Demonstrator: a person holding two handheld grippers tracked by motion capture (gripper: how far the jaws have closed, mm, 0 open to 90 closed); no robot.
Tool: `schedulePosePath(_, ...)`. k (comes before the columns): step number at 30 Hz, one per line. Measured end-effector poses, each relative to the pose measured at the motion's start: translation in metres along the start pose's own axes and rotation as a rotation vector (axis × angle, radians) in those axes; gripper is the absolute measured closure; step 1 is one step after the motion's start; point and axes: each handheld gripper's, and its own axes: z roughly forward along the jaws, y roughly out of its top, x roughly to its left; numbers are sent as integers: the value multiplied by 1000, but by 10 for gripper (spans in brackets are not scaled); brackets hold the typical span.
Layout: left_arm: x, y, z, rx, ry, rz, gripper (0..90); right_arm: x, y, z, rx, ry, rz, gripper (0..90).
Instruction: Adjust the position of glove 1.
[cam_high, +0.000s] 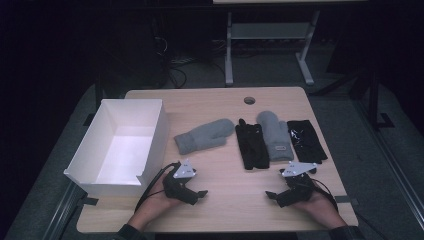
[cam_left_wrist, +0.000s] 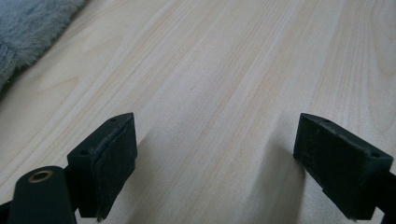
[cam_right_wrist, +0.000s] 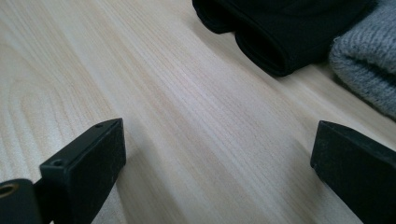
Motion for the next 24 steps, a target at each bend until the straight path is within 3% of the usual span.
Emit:
schedulePosePath(6, 0, 0, 0, 1, 0, 0, 128, 1, 2, -1, 9, 7, -1, 74)
schedulePosePath(8, 0, 0, 0, 1, 0, 1, 128, 2, 3, -2, 11, 18, -17, 147)
schedulePosePath(14, 0, 0, 0, 1, 0, 1, 127, -1, 9, -7, 22, 60, -3, 330)
schedulePosePath(19, 0, 0, 1, -8, 2, -1, 127, -9, 20, -15, -13, 42, -6, 472)
schedulePosePath(24, 0, 0, 1, -7, 2, -2, 127, -27, 29, -24, -58, 24, 24, 537)
